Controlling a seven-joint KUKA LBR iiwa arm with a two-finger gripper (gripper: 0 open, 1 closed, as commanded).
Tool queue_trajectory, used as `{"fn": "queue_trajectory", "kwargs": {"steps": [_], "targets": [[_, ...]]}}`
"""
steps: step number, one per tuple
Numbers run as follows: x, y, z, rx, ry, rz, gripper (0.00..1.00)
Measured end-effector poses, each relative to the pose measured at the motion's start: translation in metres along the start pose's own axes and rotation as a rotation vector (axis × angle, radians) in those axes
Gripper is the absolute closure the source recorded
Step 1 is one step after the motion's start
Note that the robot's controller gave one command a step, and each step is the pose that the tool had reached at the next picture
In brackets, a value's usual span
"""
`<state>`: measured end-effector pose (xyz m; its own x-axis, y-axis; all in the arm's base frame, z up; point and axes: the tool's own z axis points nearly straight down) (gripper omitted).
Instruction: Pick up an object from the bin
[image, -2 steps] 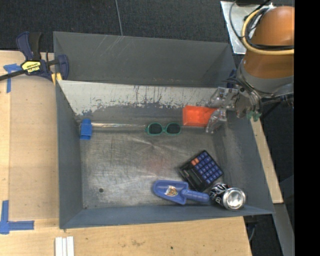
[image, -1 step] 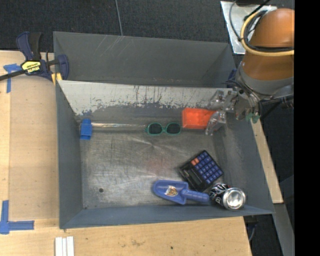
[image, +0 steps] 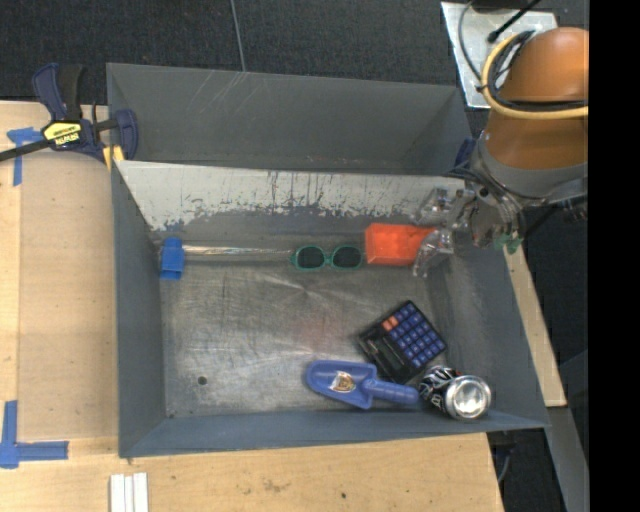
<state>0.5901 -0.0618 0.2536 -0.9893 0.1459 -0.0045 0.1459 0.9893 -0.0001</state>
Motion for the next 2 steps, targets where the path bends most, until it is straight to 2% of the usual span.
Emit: {"fn": "queue_trajectory", "kwargs": {"steps": [1, 2], "targets": [[-0.0085, 0.0247, -0.0098, 0.0, 0.0, -0.019, 1.0], [-0.0085, 0.0246, -0.0097, 0.0, 0.0, -0.019, 1.0]]}}
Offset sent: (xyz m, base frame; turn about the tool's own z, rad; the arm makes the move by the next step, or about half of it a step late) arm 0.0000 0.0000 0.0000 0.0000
